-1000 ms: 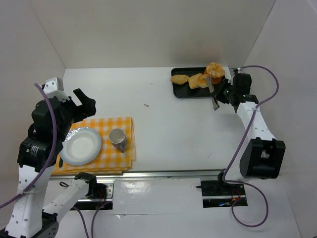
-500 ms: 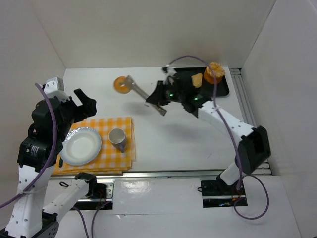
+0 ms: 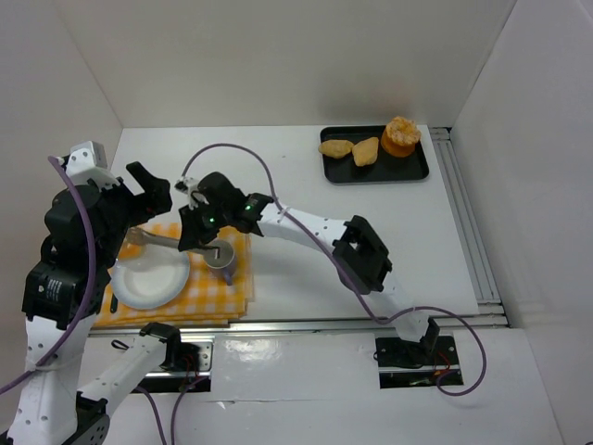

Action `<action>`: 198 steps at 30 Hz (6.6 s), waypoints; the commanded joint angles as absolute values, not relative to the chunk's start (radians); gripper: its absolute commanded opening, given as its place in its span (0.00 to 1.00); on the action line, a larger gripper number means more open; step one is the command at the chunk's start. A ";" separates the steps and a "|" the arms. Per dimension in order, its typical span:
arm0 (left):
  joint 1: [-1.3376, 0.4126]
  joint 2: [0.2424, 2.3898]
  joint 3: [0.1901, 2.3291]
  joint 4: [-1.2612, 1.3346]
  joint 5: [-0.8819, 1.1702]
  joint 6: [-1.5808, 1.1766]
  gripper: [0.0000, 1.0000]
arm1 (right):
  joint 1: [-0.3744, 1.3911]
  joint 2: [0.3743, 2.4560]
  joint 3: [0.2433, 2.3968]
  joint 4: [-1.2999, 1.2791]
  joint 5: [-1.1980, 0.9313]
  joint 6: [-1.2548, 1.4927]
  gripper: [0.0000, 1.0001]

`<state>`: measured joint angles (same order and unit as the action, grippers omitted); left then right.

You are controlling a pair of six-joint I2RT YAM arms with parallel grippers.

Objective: Place the bread

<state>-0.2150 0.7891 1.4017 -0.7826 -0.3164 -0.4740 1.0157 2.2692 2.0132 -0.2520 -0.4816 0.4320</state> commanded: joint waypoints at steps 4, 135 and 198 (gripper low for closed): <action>-0.219 0.776 1.424 -0.747 -0.334 -0.456 0.99 | 1.042 2.278 2.071 -0.321 -0.477 0.402 0.00; -0.229 0.776 1.480 -0.747 -0.370 -0.446 0.99 | 1.109 1.842 1.835 -0.568 -0.253 0.155 0.61; -0.238 0.830 1.443 -0.729 -0.287 -0.437 0.99 | 0.253 1.428 1.132 -0.424 0.296 0.531 1.00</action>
<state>-0.2329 0.8112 1.4487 -0.7811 -0.3183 -0.4683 0.2775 1.4502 1.1851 -0.3832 0.3435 0.4976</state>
